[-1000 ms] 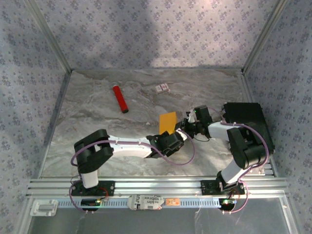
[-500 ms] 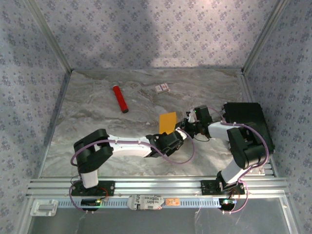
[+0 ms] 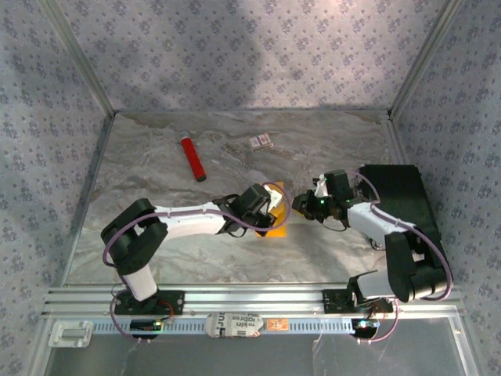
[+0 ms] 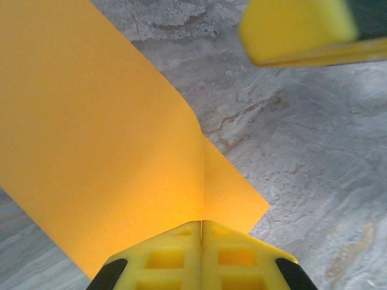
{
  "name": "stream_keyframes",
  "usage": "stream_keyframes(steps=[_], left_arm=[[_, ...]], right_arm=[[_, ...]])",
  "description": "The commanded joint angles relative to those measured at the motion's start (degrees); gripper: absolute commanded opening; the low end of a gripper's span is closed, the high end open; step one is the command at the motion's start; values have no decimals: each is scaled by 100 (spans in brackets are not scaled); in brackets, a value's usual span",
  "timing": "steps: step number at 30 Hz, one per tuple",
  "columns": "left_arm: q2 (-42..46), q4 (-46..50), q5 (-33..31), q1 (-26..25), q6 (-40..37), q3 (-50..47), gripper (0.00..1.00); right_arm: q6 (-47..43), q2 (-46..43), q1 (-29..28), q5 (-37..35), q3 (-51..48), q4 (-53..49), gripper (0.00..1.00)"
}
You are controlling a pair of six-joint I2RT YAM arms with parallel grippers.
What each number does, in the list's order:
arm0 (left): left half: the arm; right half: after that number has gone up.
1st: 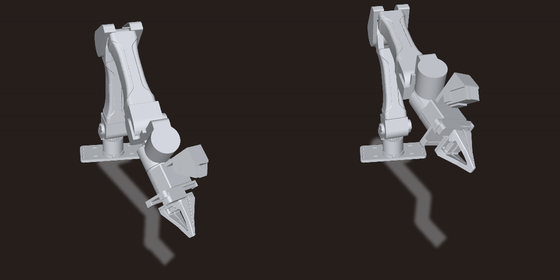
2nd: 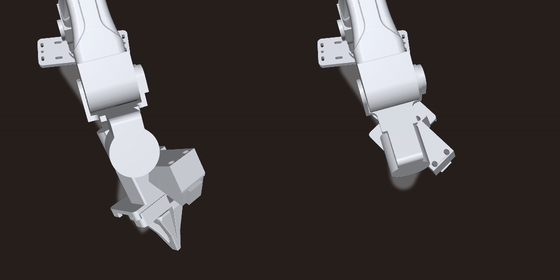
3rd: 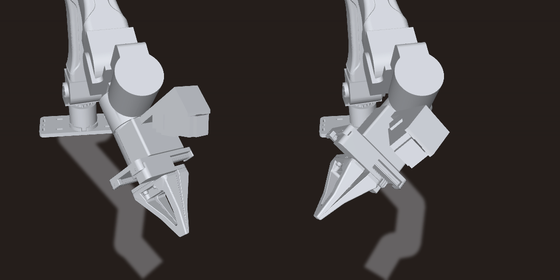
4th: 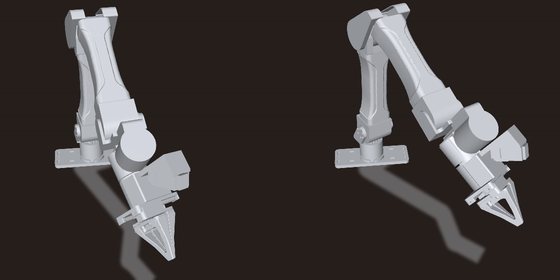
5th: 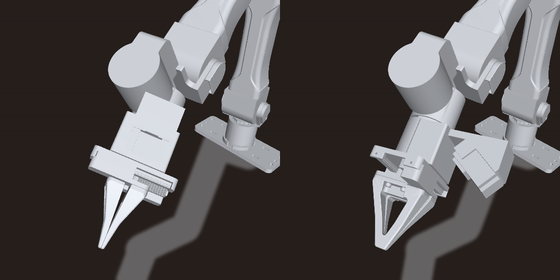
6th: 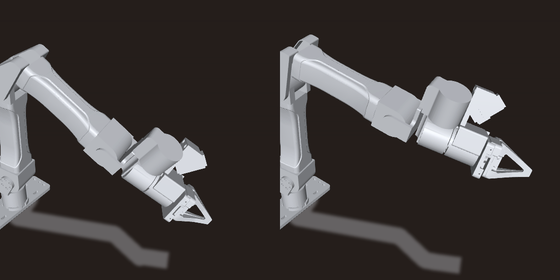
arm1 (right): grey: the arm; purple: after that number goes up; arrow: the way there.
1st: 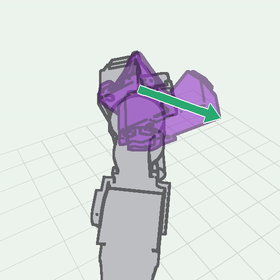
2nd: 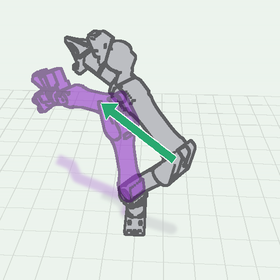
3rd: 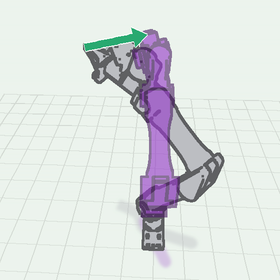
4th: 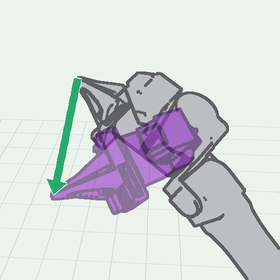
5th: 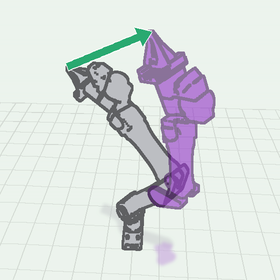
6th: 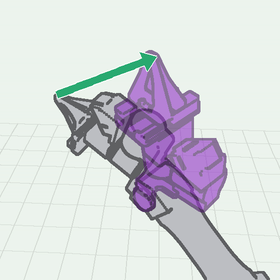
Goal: Fold a paper plane with a square sheet of paper (pick it up from the middle)
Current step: Fold the triangle a second time at the center of the table.
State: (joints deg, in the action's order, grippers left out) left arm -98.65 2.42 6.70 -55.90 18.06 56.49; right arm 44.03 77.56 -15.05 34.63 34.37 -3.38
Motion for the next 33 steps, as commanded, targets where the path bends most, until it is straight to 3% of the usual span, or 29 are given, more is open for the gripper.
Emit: stream_keyframes(steps=[1,12,23,29,33], left_arm=[[106,-325,1025,122,364,-64,0],[-15,-323,1259,236,457,-67,2],[-116,-948,1348,255,1439,-283,0],[-94,-1195,1360,253,1722,-404,0],[-93,-947,1382,253,1559,-354,8]], right_arm=[[-106,-157,-96,-102,-175,-326,16],[264,-146,-713,-407,-502,104,5],[489,-314,-833,-743,-711,34,3],[519,-308,-859,-286,-704,329,5],[655,-221,-864,-103,-739,645,6]])
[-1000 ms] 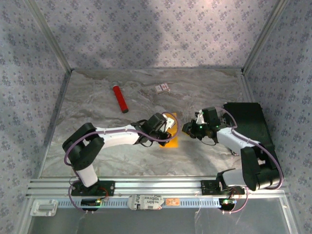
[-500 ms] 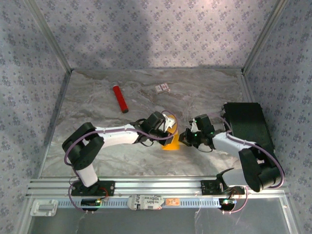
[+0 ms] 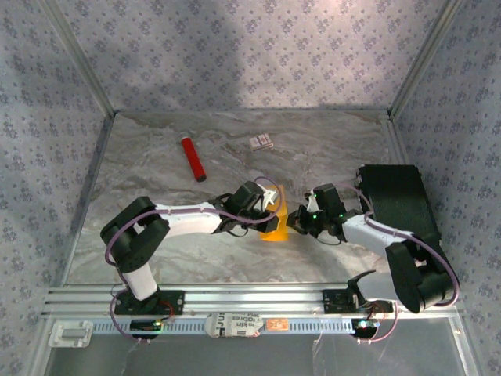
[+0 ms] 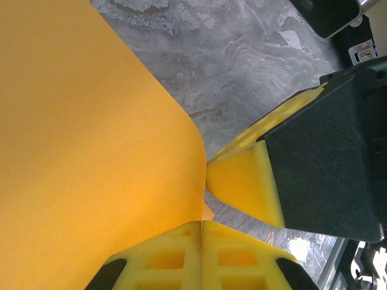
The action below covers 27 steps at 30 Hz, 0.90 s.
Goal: Fold a paper plane with a square sheet of paper (pick it up from the middle)
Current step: Fold the triangle a second time at the center of the table.
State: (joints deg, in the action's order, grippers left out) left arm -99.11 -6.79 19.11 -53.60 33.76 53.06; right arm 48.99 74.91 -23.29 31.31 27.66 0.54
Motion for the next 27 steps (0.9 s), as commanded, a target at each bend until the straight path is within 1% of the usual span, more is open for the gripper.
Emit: stream_keyframes(steps=[1,5,8,16,27], left_arm=[[-50,66,153,24,-71,-1,9],[-56,463,222,23,-356,121,12],[-73,611,291,35,-479,179,13],[-100,714,451,87,-559,310,15],[31,760,444,164,-673,257,15]], right_arm=[[193,54,-41,265,-61,317,6],[281,67,-44,311,-60,497,6],[306,133,-48,390,-2,586,6],[308,313,-79,367,117,597,6],[321,322,-79,298,99,554,6]])
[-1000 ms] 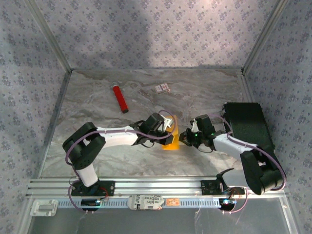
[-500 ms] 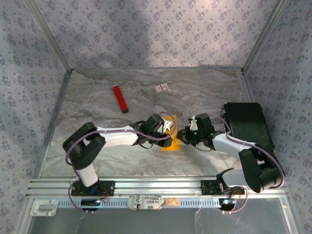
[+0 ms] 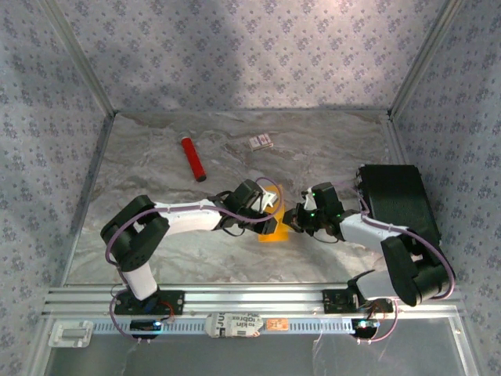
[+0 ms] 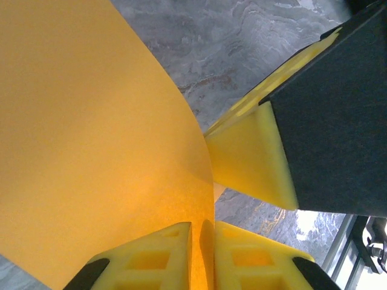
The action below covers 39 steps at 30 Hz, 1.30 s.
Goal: Fold a paper plane with a square sheet of paper (pick it up from the middle)
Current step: Fold the triangle a second time at the center of the table.
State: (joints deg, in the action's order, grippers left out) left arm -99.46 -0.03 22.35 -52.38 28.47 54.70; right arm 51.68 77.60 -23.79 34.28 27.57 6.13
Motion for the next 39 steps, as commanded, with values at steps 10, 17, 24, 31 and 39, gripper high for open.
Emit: stream_keyframes(steps=[10,17,24,31,39], left_arm=[[209,-41,34,43,-188,-72,12],[220,-104,-28,39,-175,-91,13],[352,-306,-121,51,-114,-235,15],[428,-539,-143,44,-19,-407,17],[362,-590,-161,51,-7,-412,13]], right_arm=[[100,19,-38,6,88,79,6],[166,-22,-90,101,156,220,6],[241,79,-99,-26,152,245,6],[293,100,-94,-102,133,292,6],[330,58,-99,-48,155,344,6]])
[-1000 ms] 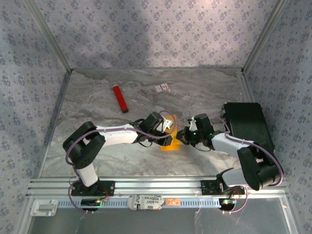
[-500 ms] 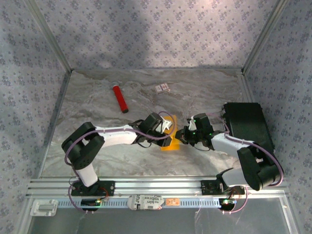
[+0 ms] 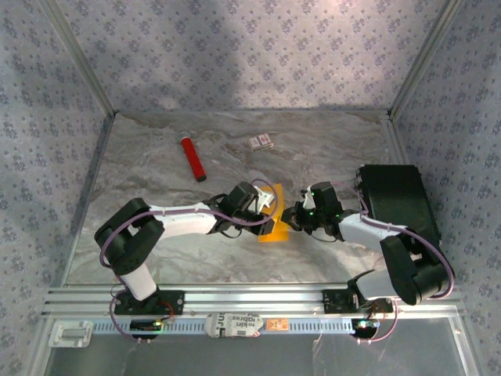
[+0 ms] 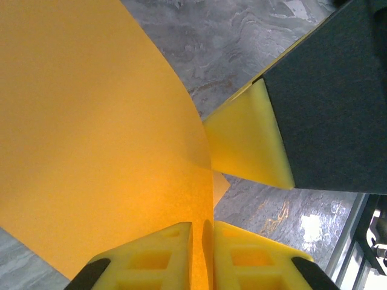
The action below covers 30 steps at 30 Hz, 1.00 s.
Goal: Fold a paper plane with a square sheet of paper (pick it up from the middle)
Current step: Fold the triangle a second time at the center of the table.
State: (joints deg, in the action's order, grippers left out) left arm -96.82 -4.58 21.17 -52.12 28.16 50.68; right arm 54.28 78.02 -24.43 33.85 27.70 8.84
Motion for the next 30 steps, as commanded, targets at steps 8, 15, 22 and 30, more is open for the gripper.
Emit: stream_keyframes(steps=[8,15,22,30], left_arm=[[-78,-31,-16,21,5,127,12],[-62,-8,-6,35,14,154,15],[174,-103,-87,50,83,14,21],[328,-376,-183,52,220,-235,22]], right_arm=[[41,2,-91,105,259,69,7],[83,95,-124,-57,282,30,7],[165,126,-97,-228,244,34,6],[179,172,-71,-226,245,12,6]])
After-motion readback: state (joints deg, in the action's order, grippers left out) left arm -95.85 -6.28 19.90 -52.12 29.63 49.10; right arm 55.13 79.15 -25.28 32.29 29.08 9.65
